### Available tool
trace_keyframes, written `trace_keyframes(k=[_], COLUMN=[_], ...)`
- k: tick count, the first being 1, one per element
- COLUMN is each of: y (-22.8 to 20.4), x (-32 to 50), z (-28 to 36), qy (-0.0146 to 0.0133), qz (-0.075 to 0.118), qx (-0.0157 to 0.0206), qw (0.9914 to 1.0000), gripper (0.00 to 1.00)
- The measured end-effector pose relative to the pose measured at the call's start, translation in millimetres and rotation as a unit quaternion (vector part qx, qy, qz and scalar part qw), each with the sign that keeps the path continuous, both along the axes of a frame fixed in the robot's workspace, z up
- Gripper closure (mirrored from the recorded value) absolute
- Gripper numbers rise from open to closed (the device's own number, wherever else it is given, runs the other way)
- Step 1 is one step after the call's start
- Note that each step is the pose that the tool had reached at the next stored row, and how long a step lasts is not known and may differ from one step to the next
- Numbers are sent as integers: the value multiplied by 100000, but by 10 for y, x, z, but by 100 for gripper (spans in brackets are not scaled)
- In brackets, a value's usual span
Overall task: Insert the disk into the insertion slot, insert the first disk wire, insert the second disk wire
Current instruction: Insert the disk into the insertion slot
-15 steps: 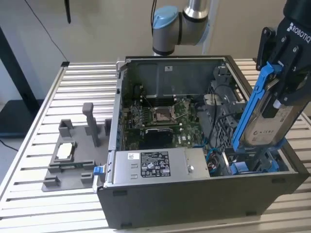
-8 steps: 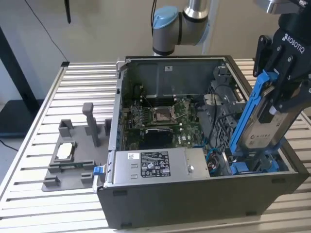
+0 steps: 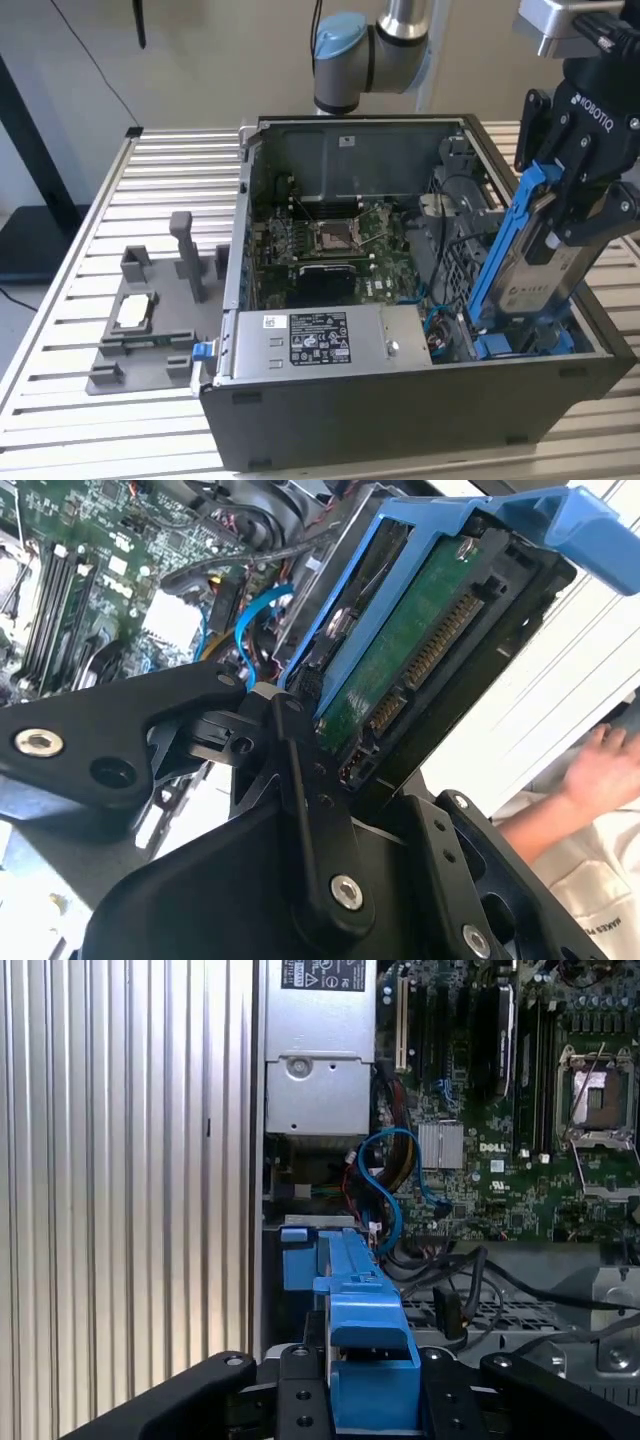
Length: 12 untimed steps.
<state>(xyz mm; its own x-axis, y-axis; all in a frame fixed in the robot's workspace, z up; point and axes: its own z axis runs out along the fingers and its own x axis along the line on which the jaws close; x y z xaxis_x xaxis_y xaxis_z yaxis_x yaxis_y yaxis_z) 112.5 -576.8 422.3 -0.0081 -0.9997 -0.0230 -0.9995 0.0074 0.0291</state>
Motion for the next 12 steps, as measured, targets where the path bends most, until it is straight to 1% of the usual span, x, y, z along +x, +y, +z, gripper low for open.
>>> trace_keyframes(k=[7,12], y=[4,4], x=[0,0], z=[-68,-101], qy=[-1,0], qz=[-1,-2], qx=[404,462], qw=[99999,99999], gripper=[68,68])
